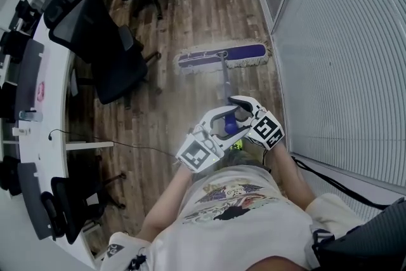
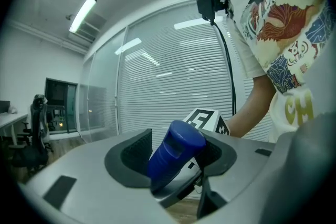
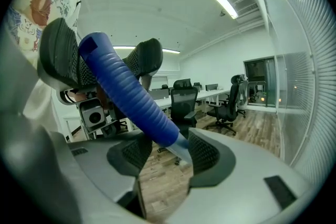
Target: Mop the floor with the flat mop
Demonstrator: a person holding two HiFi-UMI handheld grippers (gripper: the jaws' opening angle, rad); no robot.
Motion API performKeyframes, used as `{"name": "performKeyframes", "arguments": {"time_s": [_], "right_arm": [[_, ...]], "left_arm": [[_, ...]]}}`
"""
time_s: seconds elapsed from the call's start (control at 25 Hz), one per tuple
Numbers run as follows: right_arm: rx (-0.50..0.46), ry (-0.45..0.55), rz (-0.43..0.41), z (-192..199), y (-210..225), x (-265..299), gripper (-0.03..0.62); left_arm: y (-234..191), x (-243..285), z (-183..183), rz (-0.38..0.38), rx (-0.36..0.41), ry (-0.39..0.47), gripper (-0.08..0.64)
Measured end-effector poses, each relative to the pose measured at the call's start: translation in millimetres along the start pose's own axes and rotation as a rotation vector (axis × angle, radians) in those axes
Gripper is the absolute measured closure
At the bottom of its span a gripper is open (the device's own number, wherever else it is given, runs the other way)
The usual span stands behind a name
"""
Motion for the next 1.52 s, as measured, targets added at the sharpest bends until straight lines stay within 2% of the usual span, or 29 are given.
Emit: {"name": "performKeyframes", "arguments": {"time_s": [0.28,0.48,0.84,1.32,1.52], "right_arm": [[-0.016,0.019,-0.015,-15.6,76.2,17.0,0.387],[-0.022,0.003,-0.029,-27.2,101.5,34.8,0.387],[-0.022,0.020,-0.032,-50.6,162.4,76.8,0.387],[0.005,0.033,0.003,-140.4,266.1,190.1,0.387],[0.002,0.055,0.026,-160.5,300.8,244.9,0.387]], "left_arm": [[-57.5,48.7,16.4,-0.047,0.001,-0.001,0.356],[-86.9,56.2,25.2,-0.068,-0.049,-0.009,0.356],[-158.0,75.4,48.0,-0.080,-0.044,0.019,0.350],[-341.6,73.9,71.9,-0.049,-0.080,0.077,0.344],[-406.9,64.1,96.6,-0.034,-0.079,0.085,0.344]]}}
Point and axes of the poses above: the fingertips, and each gripper's own axes: x forward along the fingers, y to its right, z out of its underside, the point moved 8 cm from there along -x, backward along the fingers, and after that the axes turned 9 degrees about x, right-handed, at the moved point
